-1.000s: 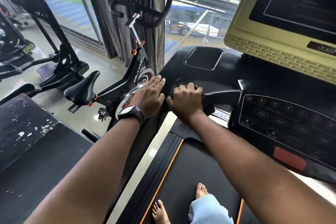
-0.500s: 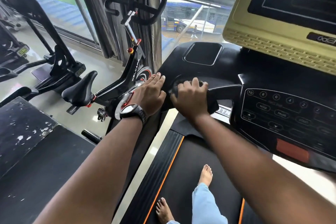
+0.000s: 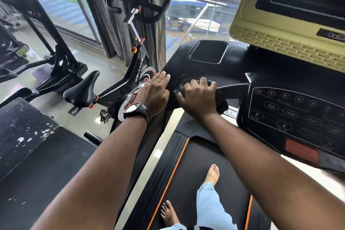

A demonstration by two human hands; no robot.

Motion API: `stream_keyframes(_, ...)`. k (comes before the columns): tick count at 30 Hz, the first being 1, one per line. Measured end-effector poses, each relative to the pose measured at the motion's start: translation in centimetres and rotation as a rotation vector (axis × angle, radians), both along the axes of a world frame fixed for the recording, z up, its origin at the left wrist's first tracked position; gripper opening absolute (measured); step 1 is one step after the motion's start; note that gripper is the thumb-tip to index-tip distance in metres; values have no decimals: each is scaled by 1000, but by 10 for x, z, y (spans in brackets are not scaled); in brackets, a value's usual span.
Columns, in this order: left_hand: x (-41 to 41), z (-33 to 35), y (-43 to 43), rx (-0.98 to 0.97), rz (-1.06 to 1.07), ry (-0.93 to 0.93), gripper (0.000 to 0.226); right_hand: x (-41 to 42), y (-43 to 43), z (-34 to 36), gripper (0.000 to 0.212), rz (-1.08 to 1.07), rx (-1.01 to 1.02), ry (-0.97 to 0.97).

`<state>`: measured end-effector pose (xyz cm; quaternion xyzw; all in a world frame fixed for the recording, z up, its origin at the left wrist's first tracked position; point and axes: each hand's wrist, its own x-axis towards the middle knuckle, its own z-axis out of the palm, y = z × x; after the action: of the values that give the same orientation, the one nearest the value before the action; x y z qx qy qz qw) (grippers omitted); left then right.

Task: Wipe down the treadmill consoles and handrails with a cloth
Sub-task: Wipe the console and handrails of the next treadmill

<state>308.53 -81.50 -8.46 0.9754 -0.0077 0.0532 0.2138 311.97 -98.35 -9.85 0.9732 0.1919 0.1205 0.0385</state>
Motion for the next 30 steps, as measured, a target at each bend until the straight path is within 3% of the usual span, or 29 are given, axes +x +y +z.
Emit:
stream_keyframes(7,0,1,-2,-34,23,-3,61,-24,19,-22,31,-42,-71,-32)
stream_keyframes(11,-2,0,-3,-20,18,-7,67,-3,20,-12,33,-21,-30,-88)
stream_keyframes(18,-3,-1,-2,25,5,0,69,-3,6,-4,39,30,-24,-12)
stream_keyframes(22,-5,1,-2,41,-10,2,68,24,16,23,54,-55,-76,197)
stream_keyframes(27,-4,2,-2,31,-7,3,69,-9,-10,-11,42,43,23,-67)
stream_keyframes(30,-4,3,-2,27,-5,1,68,7,-3,9,49,50,-23,56)
